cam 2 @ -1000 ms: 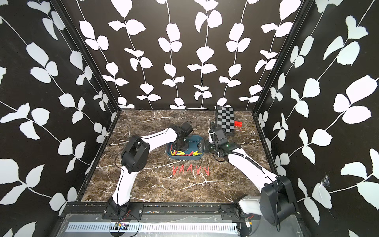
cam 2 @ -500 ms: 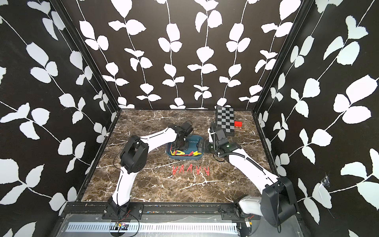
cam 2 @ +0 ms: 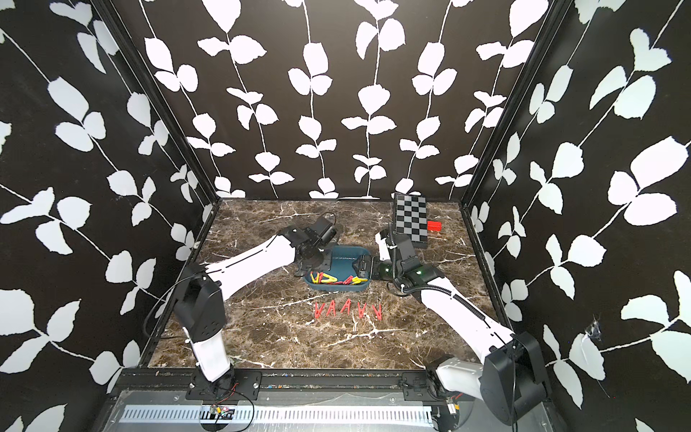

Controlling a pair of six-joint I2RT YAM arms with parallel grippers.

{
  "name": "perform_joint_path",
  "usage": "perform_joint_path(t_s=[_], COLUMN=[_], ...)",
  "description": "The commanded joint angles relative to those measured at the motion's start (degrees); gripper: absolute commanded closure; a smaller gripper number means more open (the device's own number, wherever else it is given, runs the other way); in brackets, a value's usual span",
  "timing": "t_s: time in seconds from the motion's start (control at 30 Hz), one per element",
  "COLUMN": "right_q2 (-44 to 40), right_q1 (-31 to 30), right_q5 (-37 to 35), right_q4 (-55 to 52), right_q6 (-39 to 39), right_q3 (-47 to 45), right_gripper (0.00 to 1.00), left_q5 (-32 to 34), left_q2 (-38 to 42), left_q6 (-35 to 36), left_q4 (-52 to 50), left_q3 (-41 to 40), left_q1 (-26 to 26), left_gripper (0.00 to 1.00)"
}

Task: Take the clothespins out of the storage box
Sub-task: Pick up the clothespin from the storage box, then place the clothespin at the center of the board.

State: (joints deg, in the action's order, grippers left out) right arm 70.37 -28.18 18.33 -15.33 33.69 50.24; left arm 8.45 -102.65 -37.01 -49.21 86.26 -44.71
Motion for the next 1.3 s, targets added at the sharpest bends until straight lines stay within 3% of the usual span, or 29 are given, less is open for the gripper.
perform_joint_path(t_s=[0.0,0.37,0.57,0.87,1.27], right_q2=[-1.2,-1.2,-1.1,-1.6,-1.1], right_q1=[-1.7,-8.7,-10.9,-12.6,-13.0], right_q5=[2.1,-0.8,-2.6,-4.8,-6.8], right_q4=[3.4,4.4,4.2,3.0,2.3], right_q6=[0.7,1.8,2.6,3.0,3.7], right_q3=[-0.8,-1.8,-2.0,-2.2,-2.2], right_gripper=[0.01,0.01,0.01,0.01,0.01], left_q5=[2.1,1.0,-0.5,-3.0,-4.4], left_q2=[5.4,18.8,18.7,11.7,9.2], left_q6=[-2.2,-3.0,-4.1,-2.7,-2.2], left_q4=[-0.2,2.1,5.8,9.4,6.5], left_q3=[-5.7,-25.1,-31.4,-31.7,-31.9], left_q1=[-0.7,-1.9,-3.8,-4.9,-5.4], left_gripper=[1.00,1.00,1.00,1.00,1.00])
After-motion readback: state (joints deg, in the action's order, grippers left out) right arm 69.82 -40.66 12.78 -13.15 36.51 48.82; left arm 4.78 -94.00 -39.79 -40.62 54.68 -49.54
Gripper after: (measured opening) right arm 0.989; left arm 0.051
